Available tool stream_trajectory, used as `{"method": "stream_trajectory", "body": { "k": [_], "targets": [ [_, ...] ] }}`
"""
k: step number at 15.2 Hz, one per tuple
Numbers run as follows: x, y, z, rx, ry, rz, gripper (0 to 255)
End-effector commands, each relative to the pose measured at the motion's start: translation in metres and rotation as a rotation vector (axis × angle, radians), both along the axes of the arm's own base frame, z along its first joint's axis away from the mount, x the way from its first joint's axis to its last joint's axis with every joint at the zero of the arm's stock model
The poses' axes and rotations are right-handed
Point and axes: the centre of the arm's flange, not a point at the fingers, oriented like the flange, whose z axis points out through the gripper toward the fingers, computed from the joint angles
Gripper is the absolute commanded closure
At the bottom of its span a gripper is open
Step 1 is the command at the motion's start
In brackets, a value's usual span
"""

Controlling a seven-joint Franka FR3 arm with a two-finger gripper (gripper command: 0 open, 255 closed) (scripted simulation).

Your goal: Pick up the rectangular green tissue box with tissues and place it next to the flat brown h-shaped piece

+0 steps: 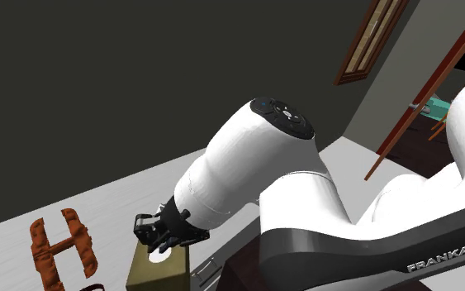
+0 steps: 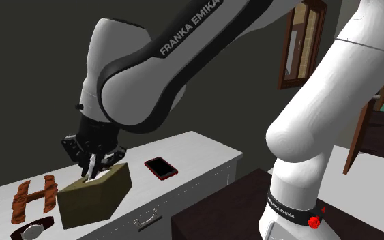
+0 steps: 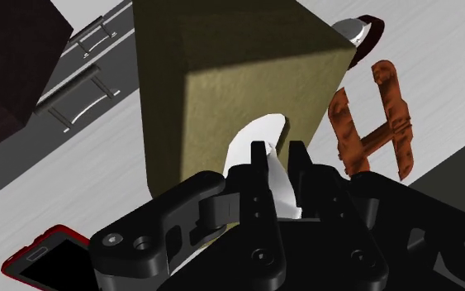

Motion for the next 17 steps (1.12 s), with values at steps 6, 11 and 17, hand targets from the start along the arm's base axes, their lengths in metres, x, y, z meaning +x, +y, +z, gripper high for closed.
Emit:
{"method": "stream_trajectory", "body": {
  "k": [6,11,17],
  "targets": [
    [0.001,-0.005,-0.012,-0.009,0.011,-0.008,255],
    [0.000,-0.003,-0.012,-0.009,0.010,-0.009,0],
    [-0.011,-0.015,0.025,-0.009,0.011,-0.008,0]
  ]
}}
